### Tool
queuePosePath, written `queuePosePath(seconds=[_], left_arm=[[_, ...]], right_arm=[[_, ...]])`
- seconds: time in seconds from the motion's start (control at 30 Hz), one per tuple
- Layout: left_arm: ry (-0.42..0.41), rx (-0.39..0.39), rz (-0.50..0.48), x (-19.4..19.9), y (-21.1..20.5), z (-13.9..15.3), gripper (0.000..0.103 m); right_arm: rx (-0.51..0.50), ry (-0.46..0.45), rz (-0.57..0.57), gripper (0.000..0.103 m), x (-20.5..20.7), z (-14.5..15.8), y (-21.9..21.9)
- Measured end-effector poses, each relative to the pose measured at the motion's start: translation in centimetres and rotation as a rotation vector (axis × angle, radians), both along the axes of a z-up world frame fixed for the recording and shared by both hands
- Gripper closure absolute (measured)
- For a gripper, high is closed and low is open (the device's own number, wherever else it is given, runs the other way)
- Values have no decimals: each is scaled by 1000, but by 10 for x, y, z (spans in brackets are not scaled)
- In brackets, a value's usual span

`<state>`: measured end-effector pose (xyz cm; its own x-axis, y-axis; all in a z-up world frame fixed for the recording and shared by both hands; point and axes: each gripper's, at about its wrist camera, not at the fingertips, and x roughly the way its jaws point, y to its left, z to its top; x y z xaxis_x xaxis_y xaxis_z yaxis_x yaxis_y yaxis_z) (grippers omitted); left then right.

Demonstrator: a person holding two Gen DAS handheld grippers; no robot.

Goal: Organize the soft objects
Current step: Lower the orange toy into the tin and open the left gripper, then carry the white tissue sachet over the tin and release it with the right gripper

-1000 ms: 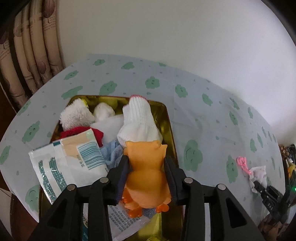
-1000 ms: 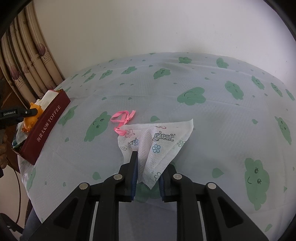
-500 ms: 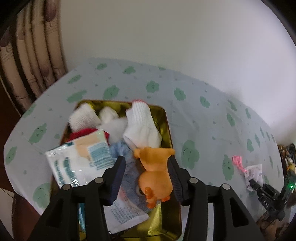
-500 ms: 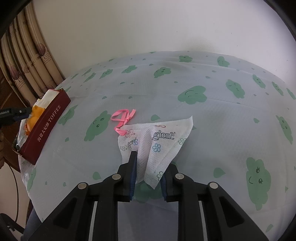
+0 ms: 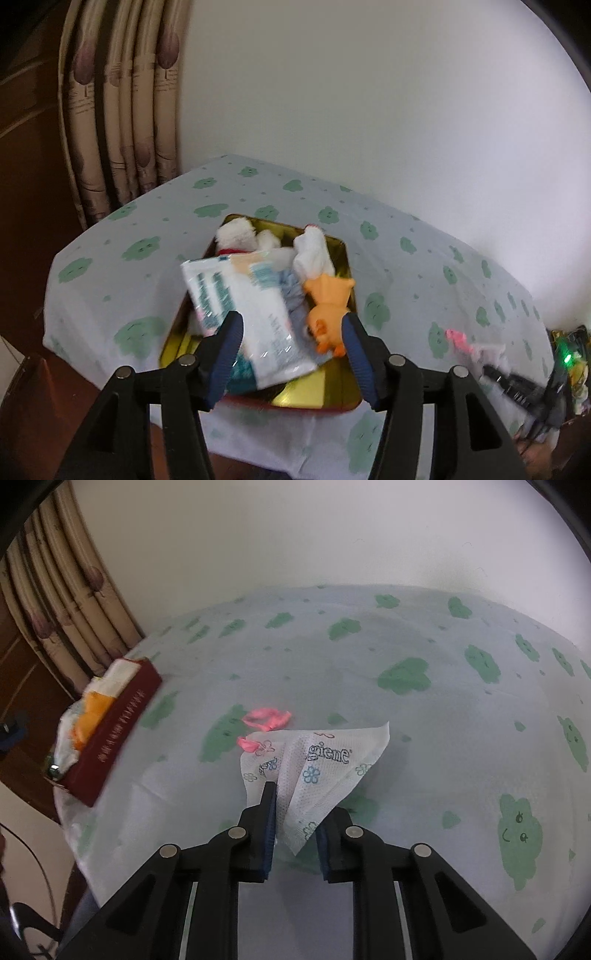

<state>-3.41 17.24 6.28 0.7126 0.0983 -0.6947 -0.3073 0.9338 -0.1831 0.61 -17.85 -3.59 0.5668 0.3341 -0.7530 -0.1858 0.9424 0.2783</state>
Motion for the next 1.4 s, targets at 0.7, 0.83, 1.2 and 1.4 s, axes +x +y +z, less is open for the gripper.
queuePosePath(seconds=[0.7,0.83,1.2,1.4], left_arm=[[58,54,140,-43,49,-35,46],[86,49,137,-38,55,-42,46],[149,47,151,-32,70,-53,46],[167,41,162,-31,75,-55,46]], right_arm=[[177,-41,384,85,90,95,255],[159,-1,405,85,107,74,290],[119,60,406,80,127,35,324],[116,41,406,61,123,36,324]])
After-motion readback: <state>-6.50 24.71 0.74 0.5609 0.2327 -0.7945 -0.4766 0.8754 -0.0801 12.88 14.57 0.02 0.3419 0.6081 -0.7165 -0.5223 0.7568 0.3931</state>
